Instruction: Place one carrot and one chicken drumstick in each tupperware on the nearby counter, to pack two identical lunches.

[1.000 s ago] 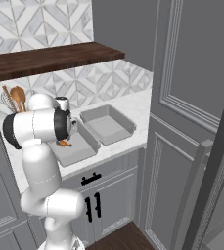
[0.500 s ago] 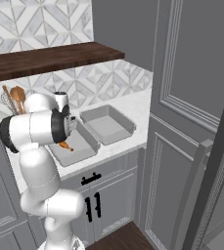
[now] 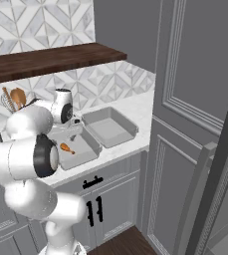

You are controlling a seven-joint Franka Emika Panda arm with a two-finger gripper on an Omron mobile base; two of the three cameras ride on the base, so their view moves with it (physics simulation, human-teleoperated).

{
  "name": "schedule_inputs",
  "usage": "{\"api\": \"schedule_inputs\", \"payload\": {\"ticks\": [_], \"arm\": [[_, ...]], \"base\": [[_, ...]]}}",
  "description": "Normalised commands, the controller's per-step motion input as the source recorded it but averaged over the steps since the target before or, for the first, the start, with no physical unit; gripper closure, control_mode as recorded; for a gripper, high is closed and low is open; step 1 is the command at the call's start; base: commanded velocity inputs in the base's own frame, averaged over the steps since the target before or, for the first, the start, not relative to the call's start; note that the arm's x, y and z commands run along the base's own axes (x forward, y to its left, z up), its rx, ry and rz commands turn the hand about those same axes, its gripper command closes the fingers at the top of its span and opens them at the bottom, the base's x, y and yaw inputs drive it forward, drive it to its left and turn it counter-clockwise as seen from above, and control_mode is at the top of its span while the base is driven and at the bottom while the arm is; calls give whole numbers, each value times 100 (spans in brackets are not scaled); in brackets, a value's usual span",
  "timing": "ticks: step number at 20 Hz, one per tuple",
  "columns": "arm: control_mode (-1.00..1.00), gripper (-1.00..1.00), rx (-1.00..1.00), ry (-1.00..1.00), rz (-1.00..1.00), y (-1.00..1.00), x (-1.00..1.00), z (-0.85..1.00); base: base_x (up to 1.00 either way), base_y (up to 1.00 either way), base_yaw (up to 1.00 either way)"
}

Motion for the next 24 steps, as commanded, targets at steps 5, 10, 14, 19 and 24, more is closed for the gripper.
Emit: {"api": "schedule_inputs", "payload": {"ticks": [5, 10, 14, 19, 24], "arm": [[-100, -100, 1, -2, -35, -25, -96, 32], [-100, -100, 0, -7, -14, -11, -92, 84], [-100, -100, 0, -3, -3, -36, -100, 65], [-100, -100, 0, -1, -13, -48, -100, 25], [-100, -100, 0, 0, -7, -14, -59, 2]], "base": [[0, 0, 0], [0, 0, 0], [0, 0, 0], [0, 0, 0], [0, 0, 0]]}}
